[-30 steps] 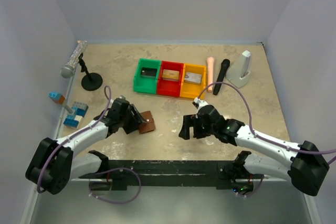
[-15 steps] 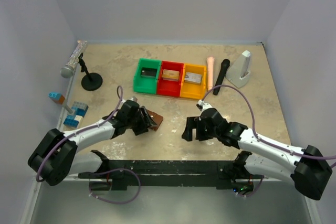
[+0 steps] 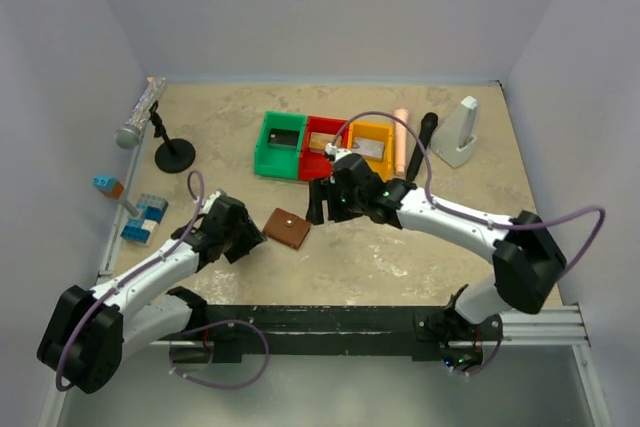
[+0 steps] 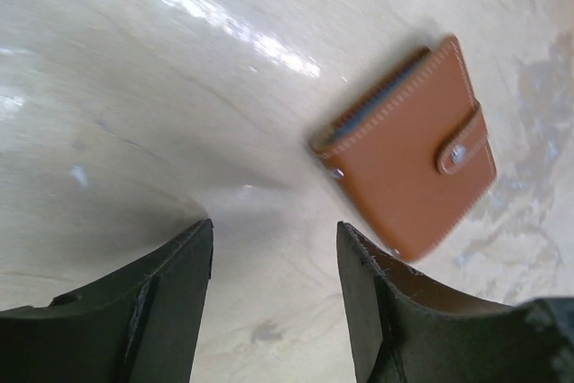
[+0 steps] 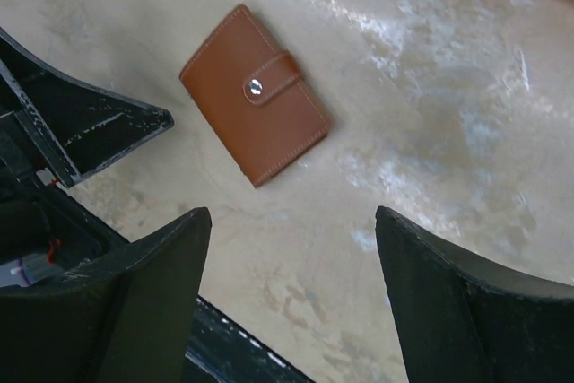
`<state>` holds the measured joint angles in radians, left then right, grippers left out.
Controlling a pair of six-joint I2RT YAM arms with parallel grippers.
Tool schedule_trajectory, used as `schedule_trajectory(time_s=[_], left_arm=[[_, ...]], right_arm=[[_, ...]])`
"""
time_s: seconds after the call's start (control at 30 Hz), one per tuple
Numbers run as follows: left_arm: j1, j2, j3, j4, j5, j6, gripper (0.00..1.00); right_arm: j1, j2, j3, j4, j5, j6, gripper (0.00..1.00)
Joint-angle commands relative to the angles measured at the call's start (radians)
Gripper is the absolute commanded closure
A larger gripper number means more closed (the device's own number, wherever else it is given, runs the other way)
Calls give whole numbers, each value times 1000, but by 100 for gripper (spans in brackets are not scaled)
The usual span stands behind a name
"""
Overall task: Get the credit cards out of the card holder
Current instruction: Pick up the card holder from the center of the board.
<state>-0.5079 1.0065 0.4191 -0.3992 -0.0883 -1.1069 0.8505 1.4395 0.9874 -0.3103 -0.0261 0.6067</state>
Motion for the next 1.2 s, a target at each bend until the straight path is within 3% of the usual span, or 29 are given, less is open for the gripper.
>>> schedule_trajectory(time_s=[0.0, 0.13, 0.5, 1.17], left_arm=[[94, 26, 7, -6, 16, 47, 38], [112, 52, 26, 37, 42, 65, 34], [112, 167, 38, 114, 84, 81, 40], [112, 219, 40, 146, 107, 93, 44]], right_arm=[[4, 145, 144, -7, -49, -36, 22], [2, 252, 241, -49, -46, -53, 22], [-1, 421, 367, -101, -63, -104, 32], [-27, 489, 280, 10, -227, -24, 42]])
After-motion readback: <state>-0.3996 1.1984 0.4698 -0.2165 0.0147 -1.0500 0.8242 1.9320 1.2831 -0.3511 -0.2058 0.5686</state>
